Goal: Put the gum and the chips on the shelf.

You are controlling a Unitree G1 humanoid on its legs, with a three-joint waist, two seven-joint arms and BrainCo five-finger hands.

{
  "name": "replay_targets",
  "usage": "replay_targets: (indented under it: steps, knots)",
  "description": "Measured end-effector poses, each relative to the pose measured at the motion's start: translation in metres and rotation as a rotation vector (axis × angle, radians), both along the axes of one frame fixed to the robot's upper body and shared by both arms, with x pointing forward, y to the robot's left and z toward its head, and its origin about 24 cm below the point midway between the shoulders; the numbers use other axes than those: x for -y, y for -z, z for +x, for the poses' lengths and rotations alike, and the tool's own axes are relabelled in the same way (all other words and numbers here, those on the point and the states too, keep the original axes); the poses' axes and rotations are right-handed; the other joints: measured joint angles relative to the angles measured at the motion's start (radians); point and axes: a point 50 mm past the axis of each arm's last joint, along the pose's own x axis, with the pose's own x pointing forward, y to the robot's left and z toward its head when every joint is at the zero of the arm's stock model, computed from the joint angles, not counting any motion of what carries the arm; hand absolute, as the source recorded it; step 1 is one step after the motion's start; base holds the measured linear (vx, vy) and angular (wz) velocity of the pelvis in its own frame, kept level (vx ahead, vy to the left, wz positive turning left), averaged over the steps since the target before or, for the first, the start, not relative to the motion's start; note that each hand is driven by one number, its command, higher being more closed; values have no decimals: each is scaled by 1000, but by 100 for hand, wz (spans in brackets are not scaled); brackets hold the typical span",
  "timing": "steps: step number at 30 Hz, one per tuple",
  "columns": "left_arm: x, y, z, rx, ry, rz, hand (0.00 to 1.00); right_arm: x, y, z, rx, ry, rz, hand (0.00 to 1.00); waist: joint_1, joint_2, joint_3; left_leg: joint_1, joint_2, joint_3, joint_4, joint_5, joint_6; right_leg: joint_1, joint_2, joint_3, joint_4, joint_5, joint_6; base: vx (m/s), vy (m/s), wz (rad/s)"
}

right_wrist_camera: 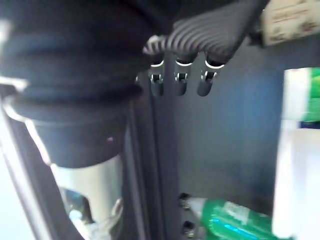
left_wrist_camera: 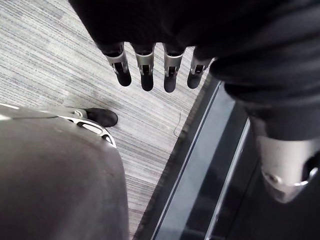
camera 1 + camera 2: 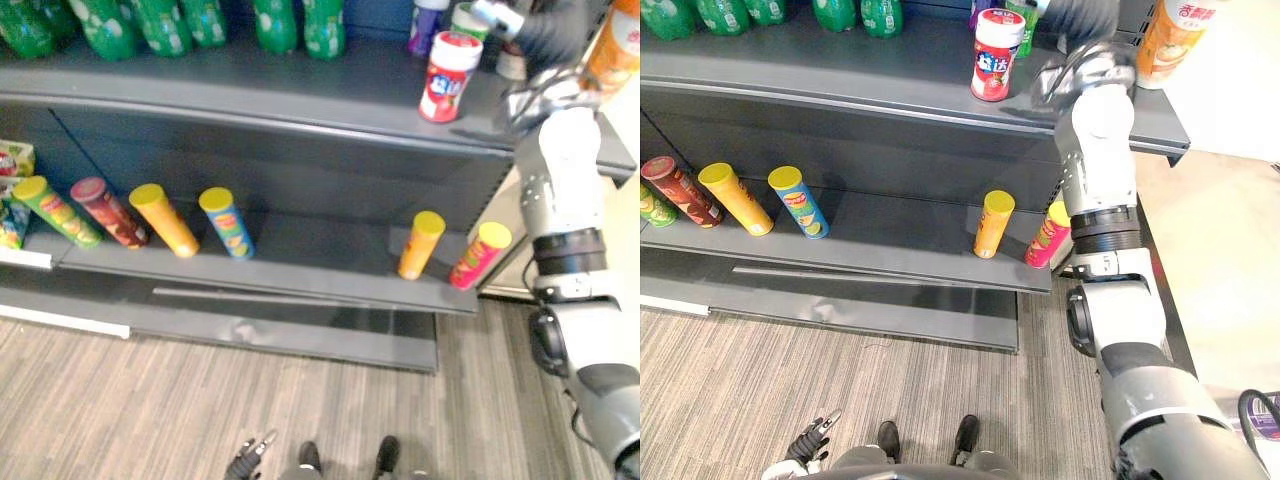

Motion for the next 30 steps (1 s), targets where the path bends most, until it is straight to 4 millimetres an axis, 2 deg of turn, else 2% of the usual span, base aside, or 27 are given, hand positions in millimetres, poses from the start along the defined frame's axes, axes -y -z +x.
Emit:
replay_targets:
  steps: [5,7,9,12,13,14,16,18,19,21,26,30]
  knots:
    - [0,0,0,0,-1,2,0,-7,-15,-21,122,-37,-7,0,-1,0,0,2,0,2,-1,0,0,2,0,1,0,0,0,0,0,0]
    - [0,0,0,-1,-1,3,0,-13,-14,-29,158,-72,3,0,-1,0,0,4,1,4,-1,0,0,3,1,3,0,0,0,6,2,-2]
    - [0,0,0,-2,-1,4,0,-21,-3,-38,181,-138,38,0,-1,0,0,8,2,8,0,0,0,6,1,5,0,0,0,19,5,-4]
    - [1,1,-1,-7,-2,5,0,-37,25,-41,129,-242,93,0,-1,0,0,14,3,20,0,-1,-2,9,3,11,0,0,0,24,8,-9]
    - [1,1,-1,-10,-6,10,0,-55,49,-43,63,-341,102,0,-1,0,0,16,5,23,0,-2,-3,8,5,18,0,0,0,16,0,-9]
    - [1,1,-1,-11,-6,10,0,-59,53,-43,51,-358,101,0,-1,0,-1,17,6,23,0,-2,-3,8,6,19,0,0,0,21,-5,-11]
    - [1,1,-2,-16,-10,13,0,-82,75,-45,-30,-478,108,0,-1,-1,-1,20,9,28,0,-3,-4,9,10,25,0,0,0,23,-13,-7]
    - [1,1,-2,-20,-12,15,0,-116,96,-53,-114,-652,99,0,-1,-1,-2,23,13,33,0,-3,-5,9,14,29,0,0,0,26,-15,-7]
    - [1,1,-2,-22,-13,16,0,-124,99,-55,-131,-690,90,0,-1,-1,-2,25,13,35,0,-4,-6,10,15,31,0,0,0,26,-6,-8]
    - [1,2,-4,-37,-16,17,0,-153,114,-66,-201,-848,56,0,0,-4,-7,33,15,48,0,-6,-9,16,16,37,0,0,0,23,3,-8]
    - [-3,2,-6,-57,16,44,0,-181,149,-80,-338,-998,3,0,1,-29,-24,33,14,50,0,-6,-10,15,16,42,1,0,-1,4,1,-1]
    - [-5,2,-7,-63,15,51,0,-193,203,-90,-555,-1053,-33,0,-1,-34,-28,33,13,51,0,-7,-10,14,14,46,4,-1,-1,0,0,0]
